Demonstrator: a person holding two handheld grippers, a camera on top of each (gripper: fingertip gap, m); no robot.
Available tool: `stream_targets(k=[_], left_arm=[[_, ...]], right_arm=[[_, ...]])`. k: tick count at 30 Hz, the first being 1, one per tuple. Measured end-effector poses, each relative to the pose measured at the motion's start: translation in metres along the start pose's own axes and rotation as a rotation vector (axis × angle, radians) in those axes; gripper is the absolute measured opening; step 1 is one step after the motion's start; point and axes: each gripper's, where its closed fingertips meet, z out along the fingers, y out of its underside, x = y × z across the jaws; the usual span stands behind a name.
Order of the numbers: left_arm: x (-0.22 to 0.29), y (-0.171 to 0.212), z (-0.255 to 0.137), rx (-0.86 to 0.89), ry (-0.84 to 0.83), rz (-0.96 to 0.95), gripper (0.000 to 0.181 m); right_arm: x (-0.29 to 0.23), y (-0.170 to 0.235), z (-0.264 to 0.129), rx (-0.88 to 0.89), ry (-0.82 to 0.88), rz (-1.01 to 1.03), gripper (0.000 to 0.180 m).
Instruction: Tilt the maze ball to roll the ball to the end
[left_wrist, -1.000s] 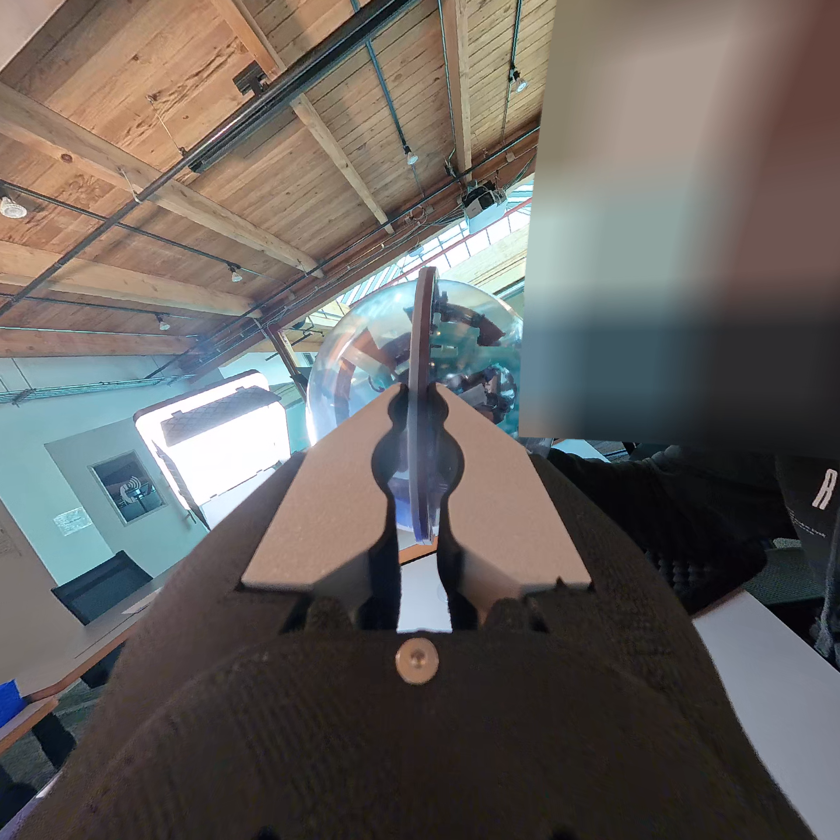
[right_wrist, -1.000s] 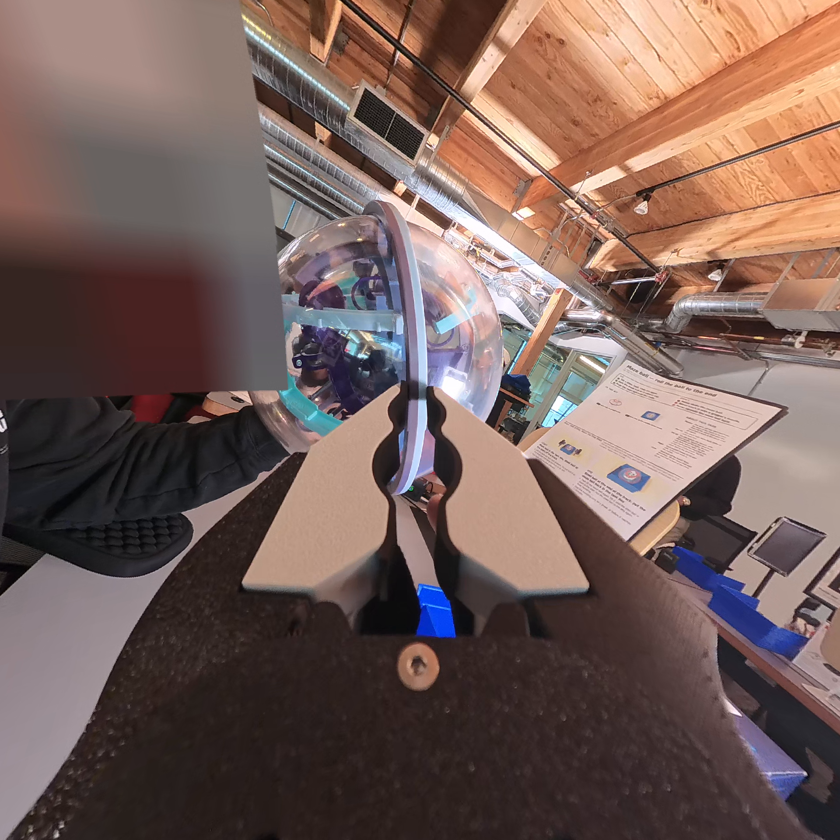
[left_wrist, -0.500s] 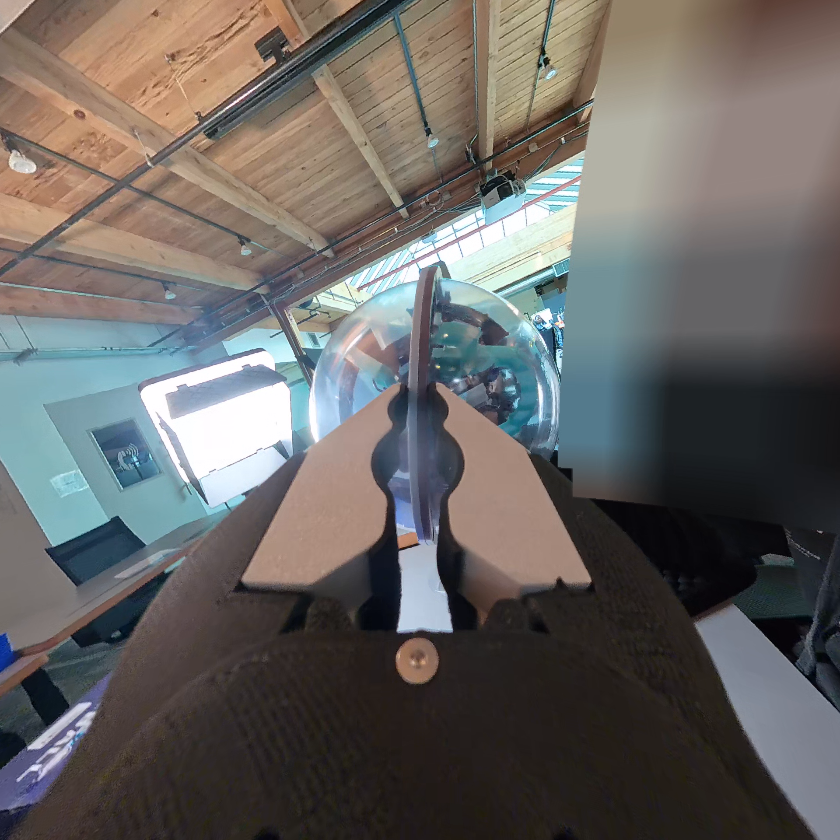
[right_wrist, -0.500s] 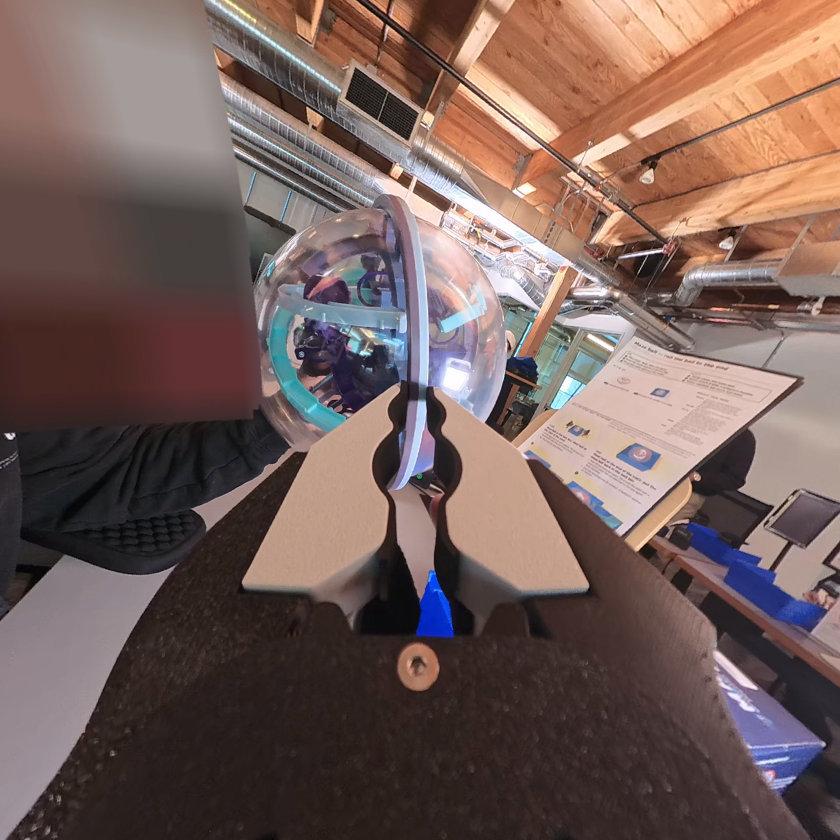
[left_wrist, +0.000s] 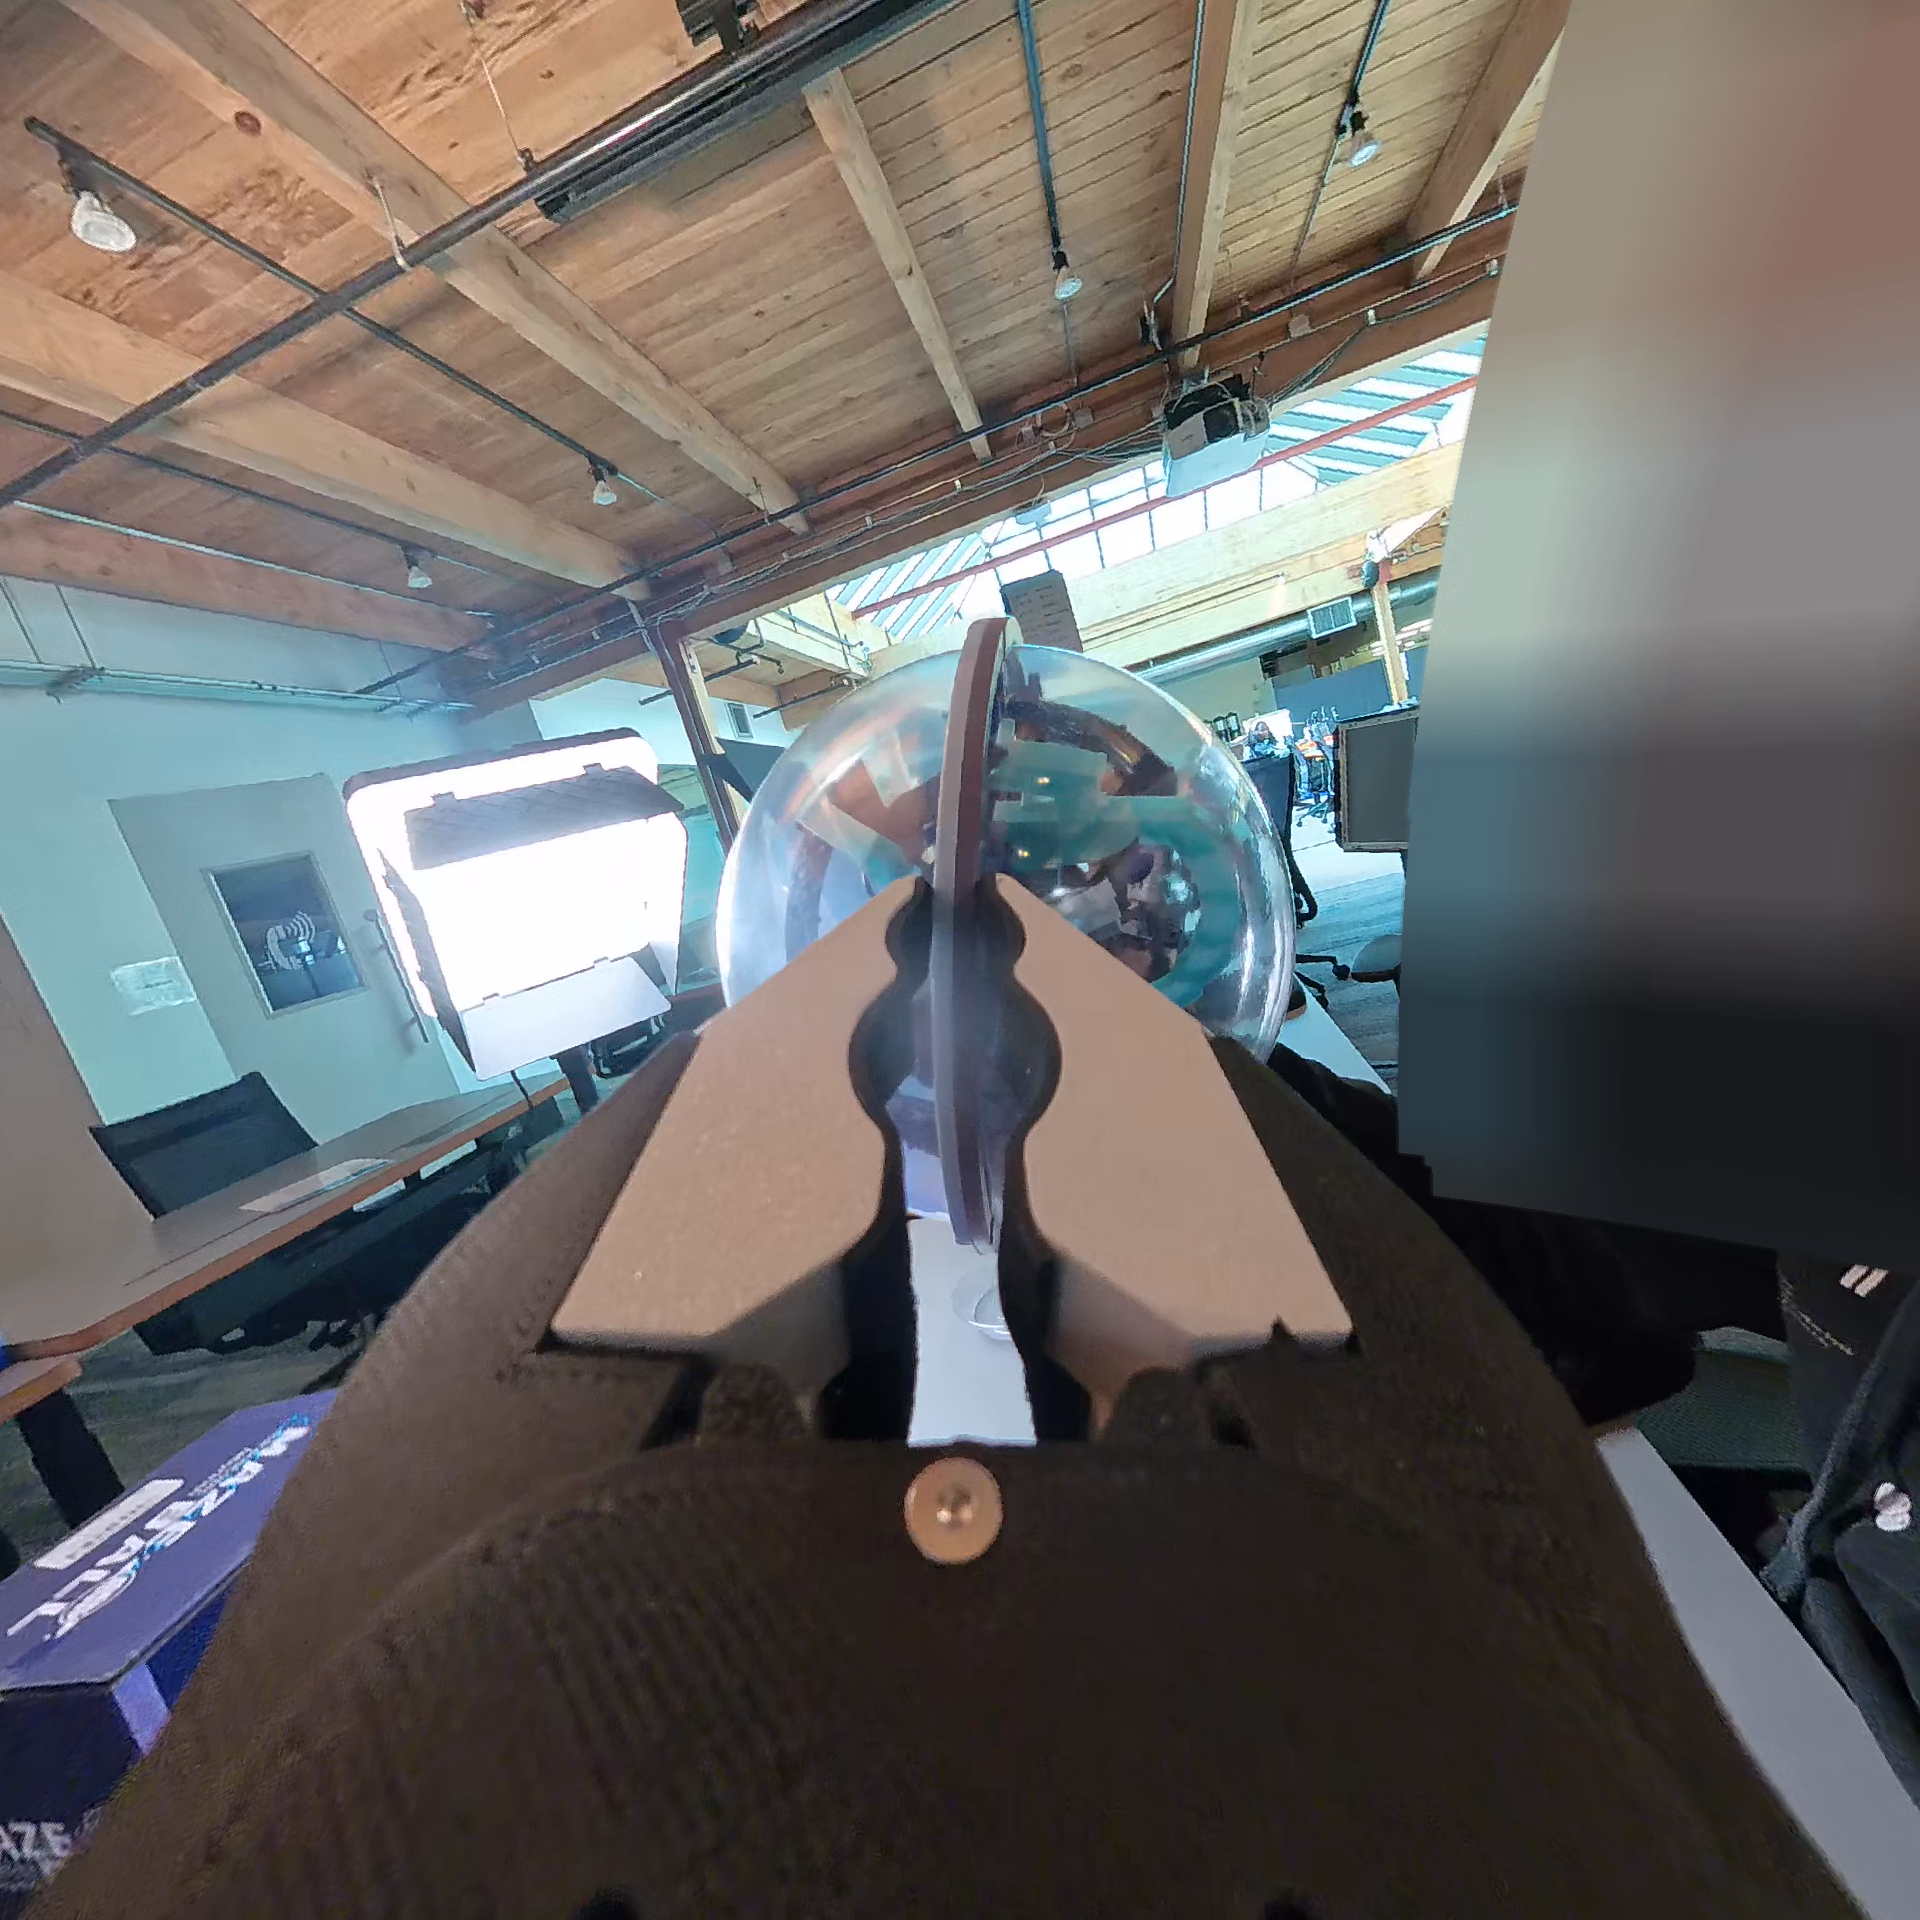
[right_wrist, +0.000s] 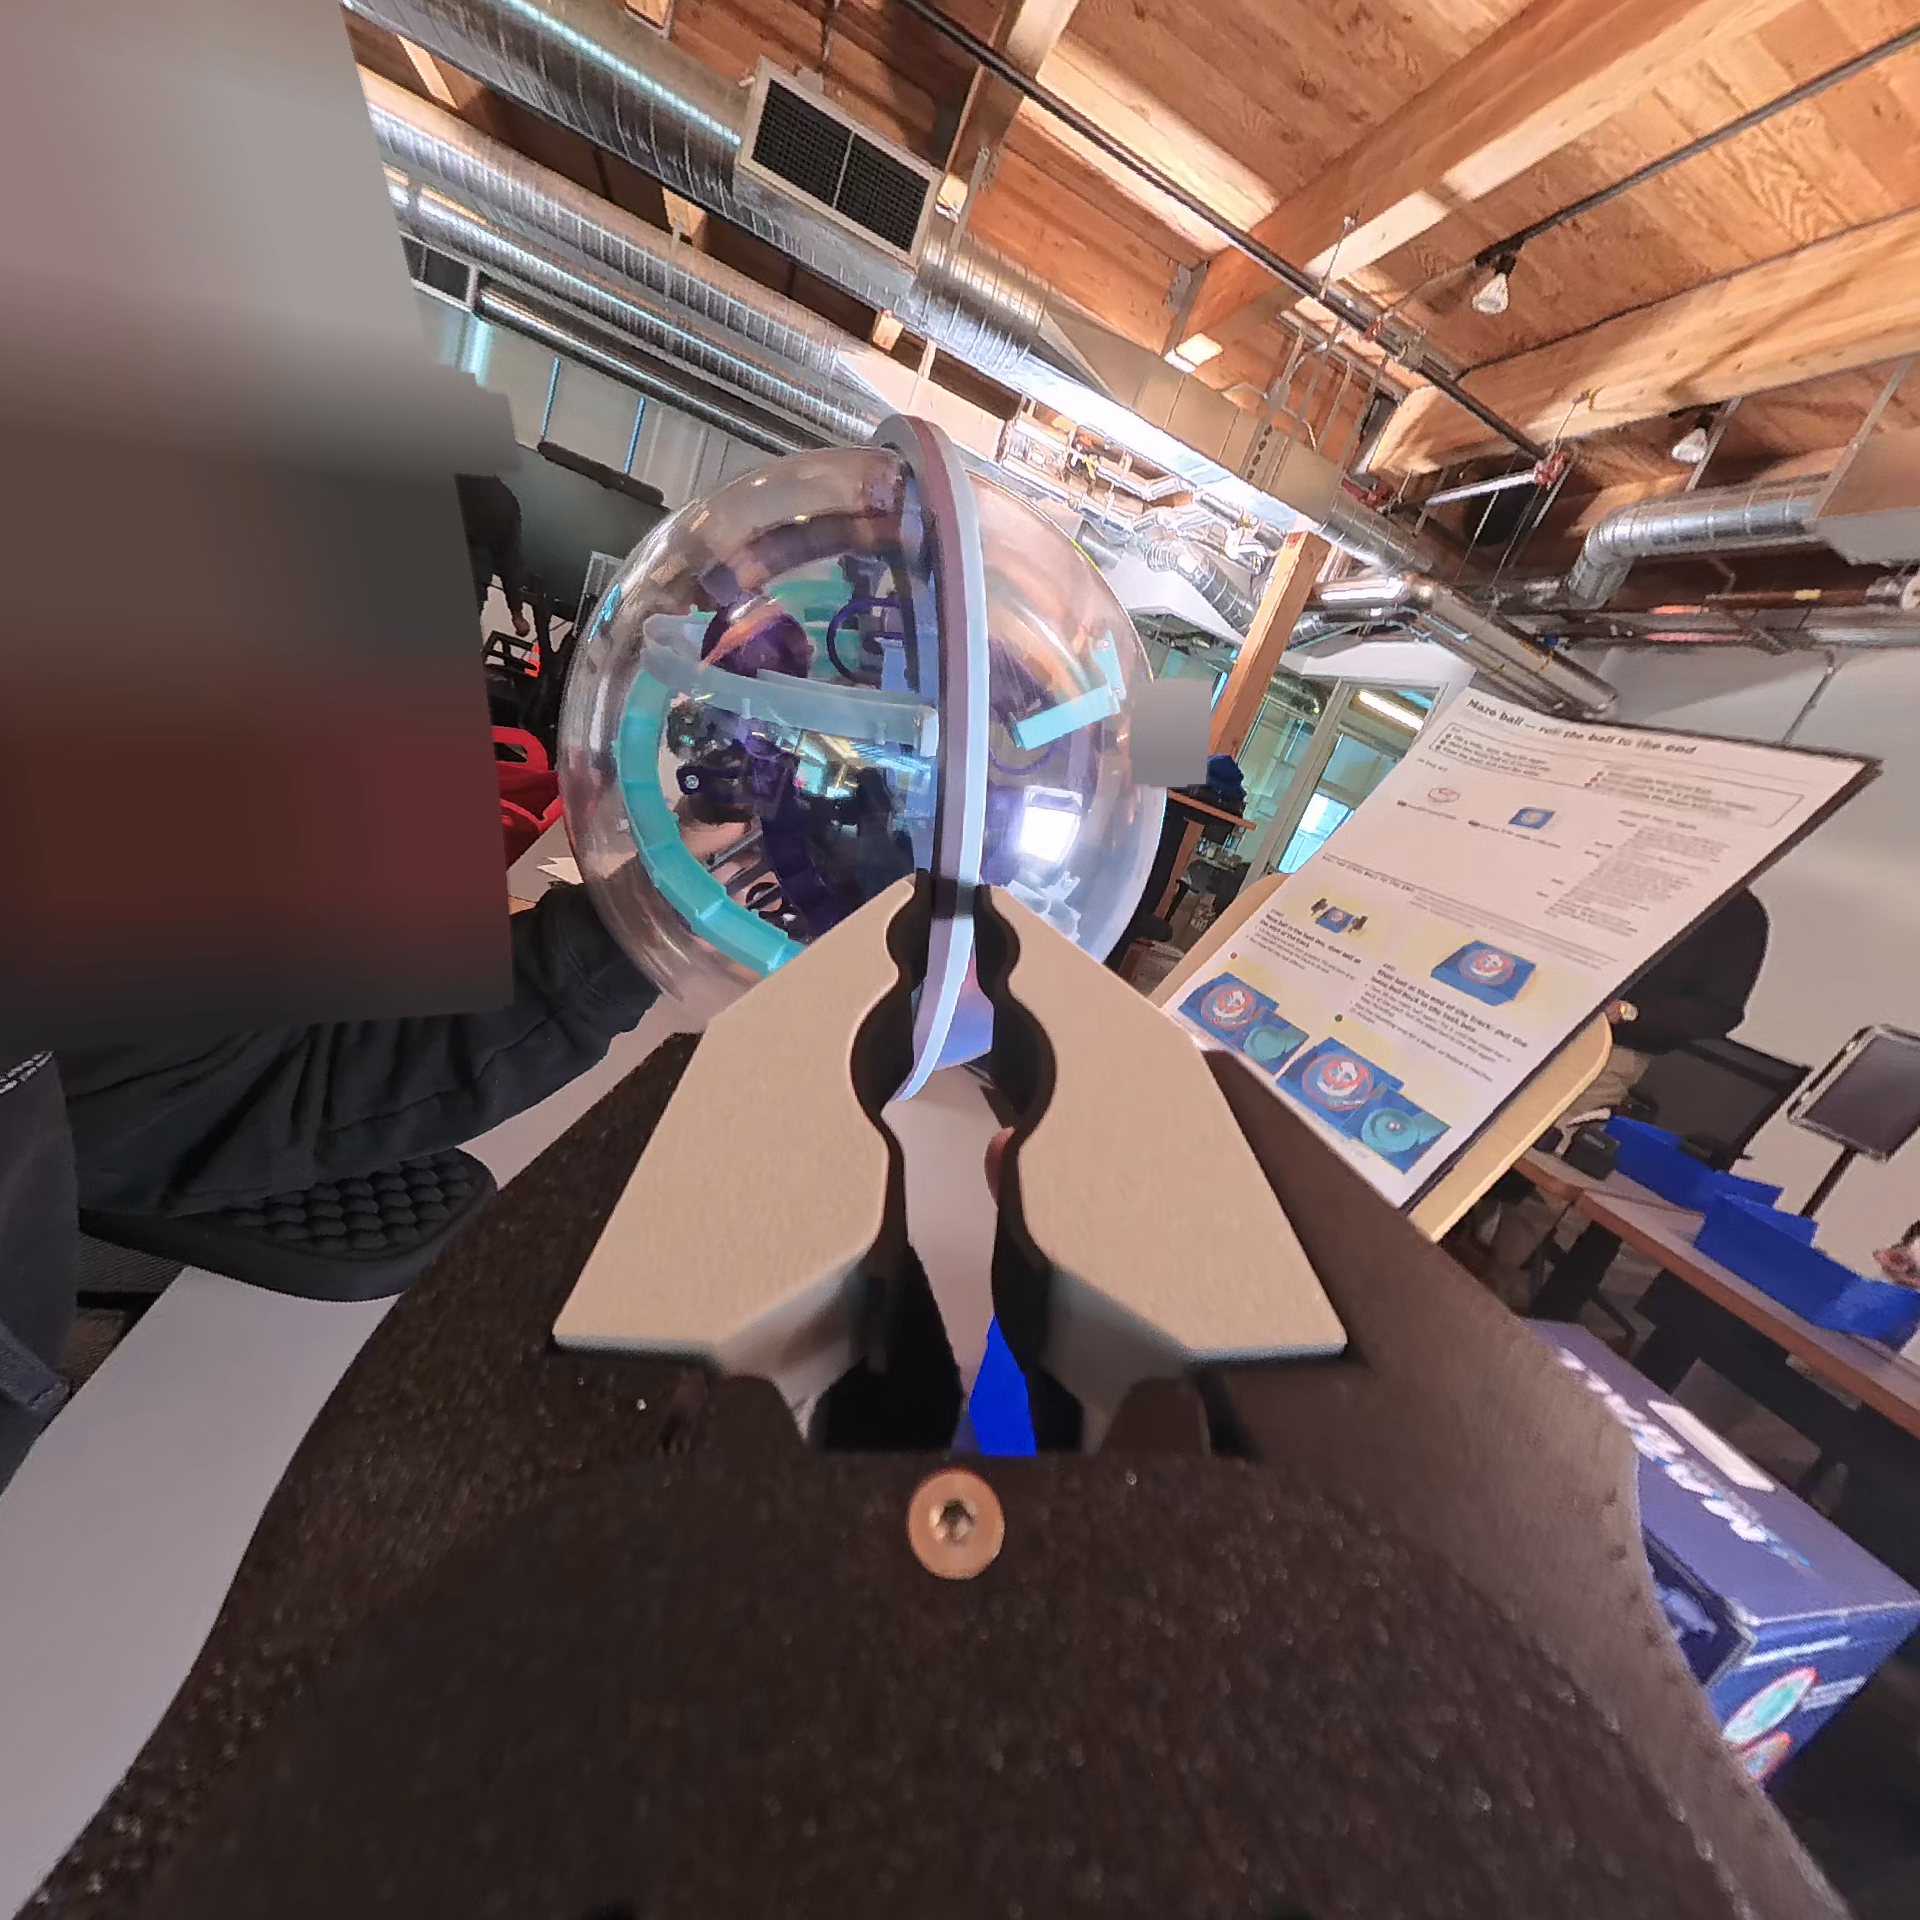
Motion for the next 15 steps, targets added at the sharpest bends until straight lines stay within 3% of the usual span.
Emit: stream_targets(k=[15], left_arm=[[-0.025,0.013,-0.004,-0.045,-0.091,-0.215,0.008]], right_arm=[[0.010,0.018,0.004,-0.089,0.018,0.112,0.006]])
